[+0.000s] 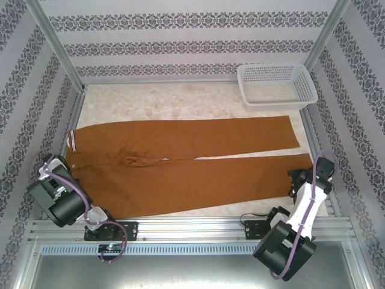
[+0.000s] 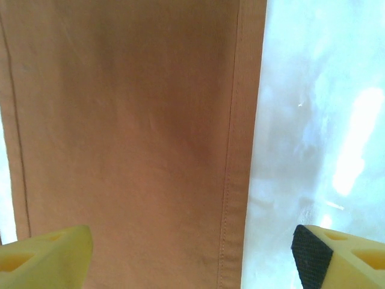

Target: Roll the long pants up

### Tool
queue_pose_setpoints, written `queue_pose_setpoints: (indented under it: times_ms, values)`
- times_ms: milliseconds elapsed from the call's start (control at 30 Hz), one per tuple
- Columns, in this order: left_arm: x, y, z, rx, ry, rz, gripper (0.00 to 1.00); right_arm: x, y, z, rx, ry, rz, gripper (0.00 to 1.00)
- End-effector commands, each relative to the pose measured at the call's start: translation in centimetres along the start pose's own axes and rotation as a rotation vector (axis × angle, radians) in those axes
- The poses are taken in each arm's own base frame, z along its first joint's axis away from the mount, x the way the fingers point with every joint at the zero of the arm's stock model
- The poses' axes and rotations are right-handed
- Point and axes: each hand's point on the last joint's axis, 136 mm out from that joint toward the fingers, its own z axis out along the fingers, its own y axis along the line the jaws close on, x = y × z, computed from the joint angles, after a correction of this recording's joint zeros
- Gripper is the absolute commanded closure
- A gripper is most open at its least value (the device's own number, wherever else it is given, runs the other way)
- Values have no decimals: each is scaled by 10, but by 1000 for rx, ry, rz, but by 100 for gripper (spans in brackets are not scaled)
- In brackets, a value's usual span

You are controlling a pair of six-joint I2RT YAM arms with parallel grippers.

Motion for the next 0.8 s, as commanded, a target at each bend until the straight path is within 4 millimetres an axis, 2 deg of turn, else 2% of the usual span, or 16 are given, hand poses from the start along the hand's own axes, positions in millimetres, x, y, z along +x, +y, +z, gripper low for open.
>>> queue_pose_setpoints:
  times_ms: [0,33,100,200,267,300,333,433,533,633,767]
  values:
    - [4,-48,-10,214,80,-4,100,6,-1,4,-28,14,33,12]
    - [2,-54,-18,252,77,1,99,5,0,5,-34,10,31,12]
    - [-1,-60,-31,298,74,8,70,4,2,6,-42,5,25,12]
    - [-8,-76,-52,402,56,17,43,0,8,8,-58,6,12,11]
    - [-14,-82,-63,423,45,16,31,-3,13,9,-68,10,9,11]
    - [-16,-82,-66,414,45,23,11,-3,16,10,-74,16,9,11]
    - [-16,-80,-69,404,48,30,0,-4,18,10,-80,23,9,10]
    - [-8,-62,-76,365,70,42,0,-2,24,11,-90,51,-2,9]
    - [13,-33,-78,333,105,27,0,-2,25,12,-96,54,-7,9]
    - [35,0,-70,306,120,-12,0,-5,27,13,-102,40,-12,9]
    - [41,19,-57,306,58,-65,0,-8,32,16,-108,57,-19,8]
